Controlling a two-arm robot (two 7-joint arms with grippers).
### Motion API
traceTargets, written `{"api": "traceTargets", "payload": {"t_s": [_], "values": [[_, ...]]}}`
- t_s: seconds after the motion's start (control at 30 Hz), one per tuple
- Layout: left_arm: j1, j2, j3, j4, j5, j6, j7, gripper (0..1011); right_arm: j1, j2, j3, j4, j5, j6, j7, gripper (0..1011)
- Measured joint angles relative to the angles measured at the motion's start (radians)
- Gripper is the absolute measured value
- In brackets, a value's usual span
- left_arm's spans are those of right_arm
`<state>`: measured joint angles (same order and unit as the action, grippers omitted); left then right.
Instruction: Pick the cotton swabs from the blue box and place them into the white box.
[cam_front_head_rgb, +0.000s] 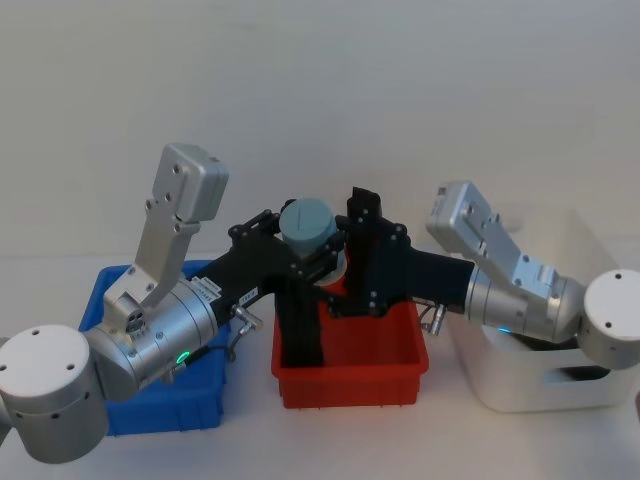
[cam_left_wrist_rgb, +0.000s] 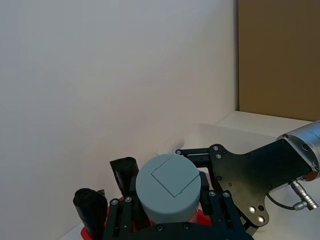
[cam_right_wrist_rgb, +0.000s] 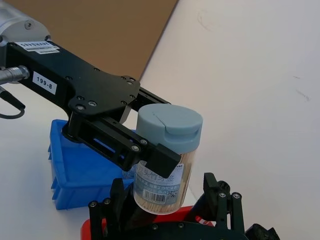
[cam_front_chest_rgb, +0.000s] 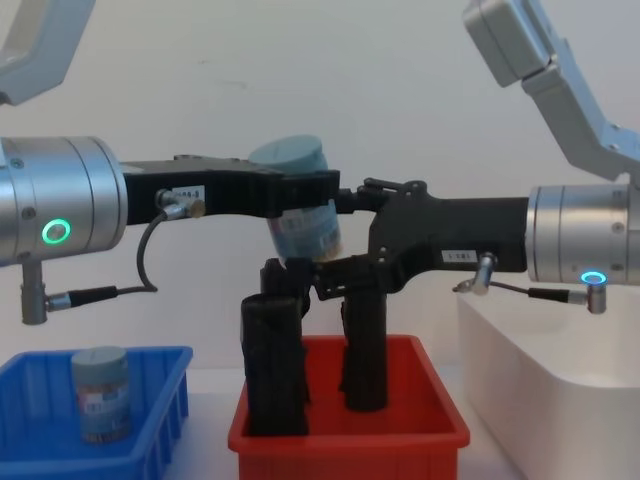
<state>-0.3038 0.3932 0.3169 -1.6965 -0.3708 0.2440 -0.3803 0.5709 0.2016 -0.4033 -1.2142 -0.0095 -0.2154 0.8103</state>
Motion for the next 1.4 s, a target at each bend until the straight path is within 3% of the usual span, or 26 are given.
{"api": "traceTargets", "payload": {"t_s": [0.63,1.03,1.17,1.4], "values": [[0.01,0.006,0.002,-0.012,0.004,0.006,0.019,663,0.013,-0.009,-0.018,-0.004,0.019,0.084,0.015,1001],[0.01,0.006,0.004,-0.009,0.006,0.005,0.019,663,0.017,-0.01,-0.025,-0.013,0.031,0.105,0.017,1001],[0.01,0.005,0.005,-0.009,0.006,0.004,0.019,663,0.017,-0.011,-0.027,-0.015,0.032,0.109,0.016,945],[0.01,0.005,0.005,-0.008,0.007,0.003,0.019,663,0.018,-0.011,-0.028,-0.017,0.035,0.115,0.013,740]]}}
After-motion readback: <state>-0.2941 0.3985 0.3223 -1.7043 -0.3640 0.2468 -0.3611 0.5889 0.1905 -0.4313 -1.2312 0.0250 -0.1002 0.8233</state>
